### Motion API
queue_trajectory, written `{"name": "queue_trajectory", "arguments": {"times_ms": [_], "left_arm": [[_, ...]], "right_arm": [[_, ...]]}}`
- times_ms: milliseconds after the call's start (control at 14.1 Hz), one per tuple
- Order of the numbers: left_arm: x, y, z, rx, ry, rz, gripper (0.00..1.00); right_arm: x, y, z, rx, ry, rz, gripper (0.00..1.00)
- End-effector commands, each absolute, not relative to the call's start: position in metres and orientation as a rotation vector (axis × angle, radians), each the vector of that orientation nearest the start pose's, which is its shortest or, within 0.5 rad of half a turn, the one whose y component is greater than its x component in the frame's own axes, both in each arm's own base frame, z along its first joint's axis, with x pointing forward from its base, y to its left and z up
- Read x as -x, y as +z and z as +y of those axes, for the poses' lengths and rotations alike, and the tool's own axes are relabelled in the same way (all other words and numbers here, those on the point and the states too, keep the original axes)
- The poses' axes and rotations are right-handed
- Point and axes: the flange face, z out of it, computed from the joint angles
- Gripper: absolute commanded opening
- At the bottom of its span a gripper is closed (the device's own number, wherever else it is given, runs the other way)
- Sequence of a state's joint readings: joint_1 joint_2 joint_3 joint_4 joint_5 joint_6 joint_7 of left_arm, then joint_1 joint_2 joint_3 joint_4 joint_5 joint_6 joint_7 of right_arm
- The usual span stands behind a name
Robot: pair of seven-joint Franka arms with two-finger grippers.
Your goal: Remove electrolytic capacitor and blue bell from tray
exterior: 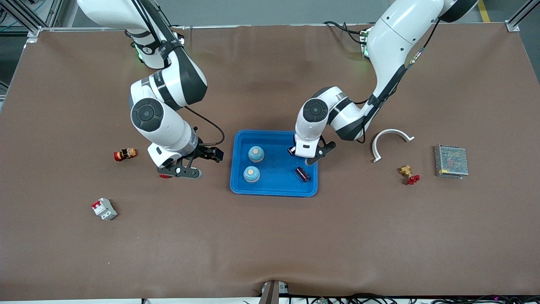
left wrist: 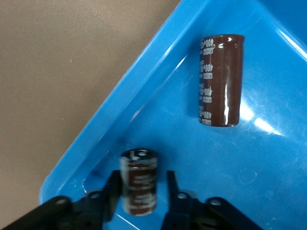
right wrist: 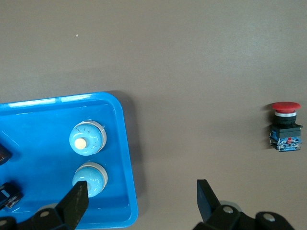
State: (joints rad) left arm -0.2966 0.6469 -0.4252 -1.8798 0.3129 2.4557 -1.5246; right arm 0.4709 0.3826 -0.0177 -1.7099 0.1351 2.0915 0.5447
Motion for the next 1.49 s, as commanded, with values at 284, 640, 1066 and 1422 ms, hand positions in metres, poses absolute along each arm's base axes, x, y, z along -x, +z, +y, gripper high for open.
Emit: {"name": "queue_trajectory", "arguments": {"times_ms": [284, 640, 1066, 1422], "left_arm": [[-0.500, 0.250, -0.416, 3.009, -0.040, -1.022, 0.00], [-0.520, 0.317, -0.373, 2.961, -0.111, -0.882, 0.00], [-0.551, 0.343, -0.273, 2.921, -0.025, -0.583, 0.00], [-0.574, 0.344, -0.164, 2.898, 0.124, -0.393, 0.00]], "right_arm": [[-0.576, 0.359, 0.326, 3.029, 0.051, 0.258, 1.00], [-0.550, 0.338, 0.376, 3.040, 0.062, 0.280, 1.00], [-0.526, 0.305, 0.417, 3.118, -0.039, 0.289, 1.00], [-0.523, 0.278, 0.429, 3.111, -0.057, 0.271, 1.00]]}}
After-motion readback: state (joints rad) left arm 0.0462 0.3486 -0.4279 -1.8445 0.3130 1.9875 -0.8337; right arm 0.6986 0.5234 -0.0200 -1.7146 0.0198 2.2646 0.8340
